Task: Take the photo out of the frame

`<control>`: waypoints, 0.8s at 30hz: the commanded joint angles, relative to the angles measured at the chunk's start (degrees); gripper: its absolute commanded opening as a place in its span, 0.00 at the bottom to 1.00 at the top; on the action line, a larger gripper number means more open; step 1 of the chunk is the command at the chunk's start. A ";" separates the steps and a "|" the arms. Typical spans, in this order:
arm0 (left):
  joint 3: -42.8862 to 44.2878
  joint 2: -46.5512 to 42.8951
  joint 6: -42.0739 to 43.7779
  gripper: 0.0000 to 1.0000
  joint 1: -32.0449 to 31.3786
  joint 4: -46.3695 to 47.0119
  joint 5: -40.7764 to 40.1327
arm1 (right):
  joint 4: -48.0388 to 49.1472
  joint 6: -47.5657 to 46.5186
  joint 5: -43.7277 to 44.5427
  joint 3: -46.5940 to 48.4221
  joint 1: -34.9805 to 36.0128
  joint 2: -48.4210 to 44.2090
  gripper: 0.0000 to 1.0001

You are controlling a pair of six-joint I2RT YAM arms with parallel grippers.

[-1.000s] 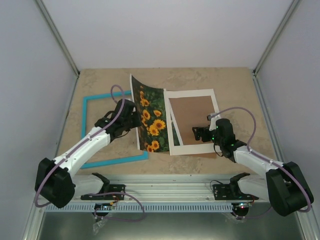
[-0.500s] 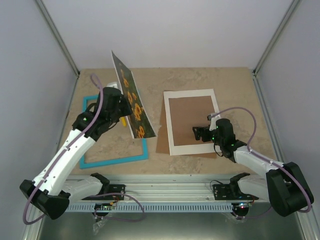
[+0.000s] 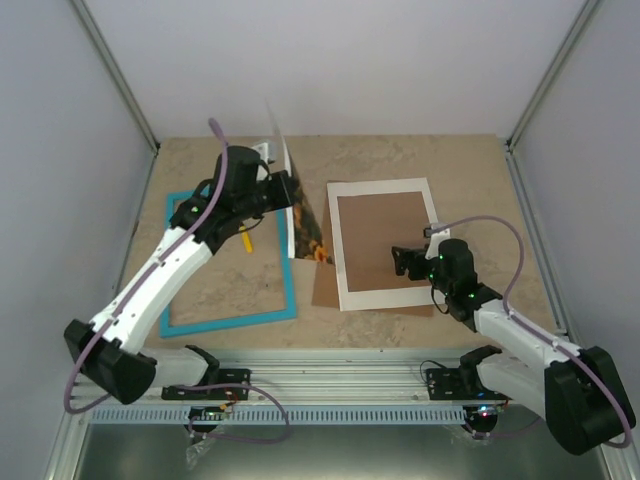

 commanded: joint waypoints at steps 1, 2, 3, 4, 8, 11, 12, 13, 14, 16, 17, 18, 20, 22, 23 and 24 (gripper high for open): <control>4.40 4.17 -2.91 0.00 -2.58 9.56 8.66 | -1.73 1.56 6.22 -1.80 0.31 -5.04 0.98; 6.00 5.26 -3.01 0.00 -3.31 9.96 8.94 | -2.04 1.77 7.18 -2.06 0.31 -6.24 0.98; 7.11 6.22 -3.09 0.00 -3.94 10.67 9.42 | -2.43 2.17 8.33 -2.41 0.35 -7.58 0.98; 7.70 6.95 -3.37 0.00 -4.28 11.71 9.87 | -2.98 2.50 9.63 -2.64 0.31 -9.03 0.97; 5.08 7.70 -6.16 0.00 -4.38 18.65 11.76 | -5.49 4.08 14.55 -4.07 0.32 -15.55 0.98; -1.52 7.36 -9.71 0.00 -4.35 26.03 12.25 | -7.37 5.34 18.33 -5.25 0.31 -21.10 0.98; -4.21 7.64 -11.62 0.00 -4.38 28.37 12.39 | -7.87 5.68 19.41 -5.75 0.31 -22.90 0.98; -6.96 8.03 -13.09 0.00 -4.41 31.51 13.08 | -8.05 5.86 20.10 -6.23 0.31 -24.91 0.98; -9.73 8.52 -14.50 0.00 -4.35 34.51 13.38 | -7.99 5.86 20.38 -6.87 0.31 -26.63 0.98; -16.11 10.29 -17.40 0.00 -4.35 40.45 14.48 | -7.46 5.64 20.24 -7.91 0.31 -29.29 0.98; -18.24 11.26 -18.47 0.00 -4.32 42.99 14.74 | -7.44 5.58 20.24 -8.16 0.33 -30.32 0.98; -20.19 12.03 -19.43 0.00 -4.37 45.19 14.88 | -7.58 5.55 20.32 -8.20 0.31 -30.64 0.98; -23.61 13.88 -21.03 0.00 -4.32 49.21 15.58 | -7.61 5.45 20.31 -8.17 0.31 -30.43 0.98; -25.15 15.47 -21.34 0.00 -4.34 50.52 15.47 | -7.41 5.36 19.96 -7.93 0.31 -29.23 0.98; -25.67 16.05 -21.16 0.00 -4.33 50.33 15.17 | -7.35 5.35 19.70 -7.72 0.31 -28.49 0.98; -25.98 16.52 -20.73 0.00 -4.36 49.84 14.45 | -7.28 5.23 19.41 -7.48 0.31 -27.72 0.98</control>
